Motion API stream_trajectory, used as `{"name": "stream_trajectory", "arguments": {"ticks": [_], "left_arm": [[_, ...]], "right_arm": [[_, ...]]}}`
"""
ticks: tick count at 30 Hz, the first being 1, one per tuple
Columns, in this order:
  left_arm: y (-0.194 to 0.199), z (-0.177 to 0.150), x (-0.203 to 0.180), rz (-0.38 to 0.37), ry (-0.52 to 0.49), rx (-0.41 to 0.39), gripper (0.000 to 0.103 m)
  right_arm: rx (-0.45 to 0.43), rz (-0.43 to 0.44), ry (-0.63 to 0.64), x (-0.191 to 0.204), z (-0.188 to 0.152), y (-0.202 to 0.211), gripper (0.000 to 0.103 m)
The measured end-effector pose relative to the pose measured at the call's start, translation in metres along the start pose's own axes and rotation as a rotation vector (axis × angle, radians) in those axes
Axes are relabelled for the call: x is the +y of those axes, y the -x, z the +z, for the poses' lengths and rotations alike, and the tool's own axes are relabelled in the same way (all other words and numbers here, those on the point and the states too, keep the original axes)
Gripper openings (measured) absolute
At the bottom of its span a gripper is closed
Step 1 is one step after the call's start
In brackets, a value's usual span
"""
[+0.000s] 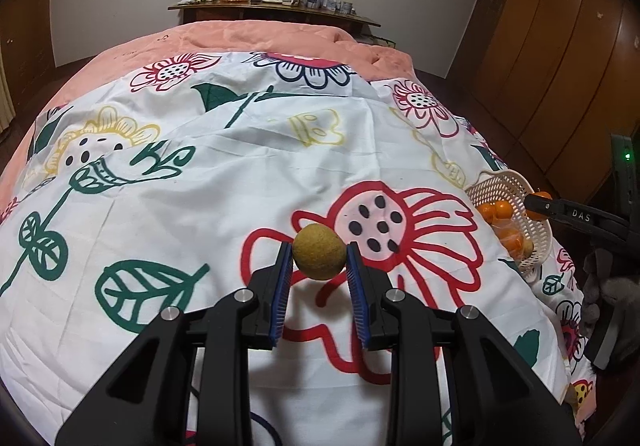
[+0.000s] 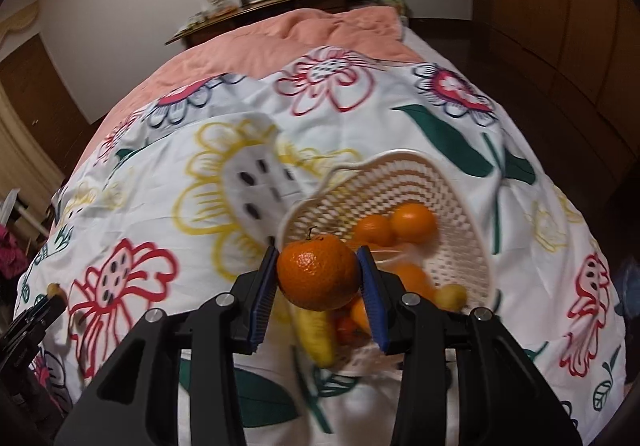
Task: Organize fruits
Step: 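Carry the mandarin over the basket with the right gripper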
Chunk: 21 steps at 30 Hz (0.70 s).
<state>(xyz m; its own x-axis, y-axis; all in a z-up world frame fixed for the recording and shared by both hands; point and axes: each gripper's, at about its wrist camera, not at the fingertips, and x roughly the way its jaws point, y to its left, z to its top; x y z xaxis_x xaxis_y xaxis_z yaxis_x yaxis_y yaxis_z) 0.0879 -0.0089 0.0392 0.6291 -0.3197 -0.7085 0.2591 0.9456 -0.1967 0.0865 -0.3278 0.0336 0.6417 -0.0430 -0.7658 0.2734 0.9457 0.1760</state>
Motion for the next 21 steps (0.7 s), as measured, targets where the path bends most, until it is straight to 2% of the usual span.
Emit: {"name": "stream_trajectory", "arguments": {"ticks": [10, 16, 21], "left_arm": [[-0.002, 0.000, -0.014, -0.005, -0.029, 0.014, 0.028], [-0.004, 0.001, -0.018, -0.007, -0.040, 0.023, 0.028], [-0.006, 0.002, -0.024, -0.009, -0.052, 0.029, 0.028]], "right_arm": [[-0.028, -0.071, -0.053, -0.030, 0.000, 0.001, 0.040], [-0.052, -0.133, -0.050, -0.037, 0.000, -0.001, 0.041], [-0.076, -0.151, -0.051, -0.043, 0.001, 0.001, 0.041]]}}
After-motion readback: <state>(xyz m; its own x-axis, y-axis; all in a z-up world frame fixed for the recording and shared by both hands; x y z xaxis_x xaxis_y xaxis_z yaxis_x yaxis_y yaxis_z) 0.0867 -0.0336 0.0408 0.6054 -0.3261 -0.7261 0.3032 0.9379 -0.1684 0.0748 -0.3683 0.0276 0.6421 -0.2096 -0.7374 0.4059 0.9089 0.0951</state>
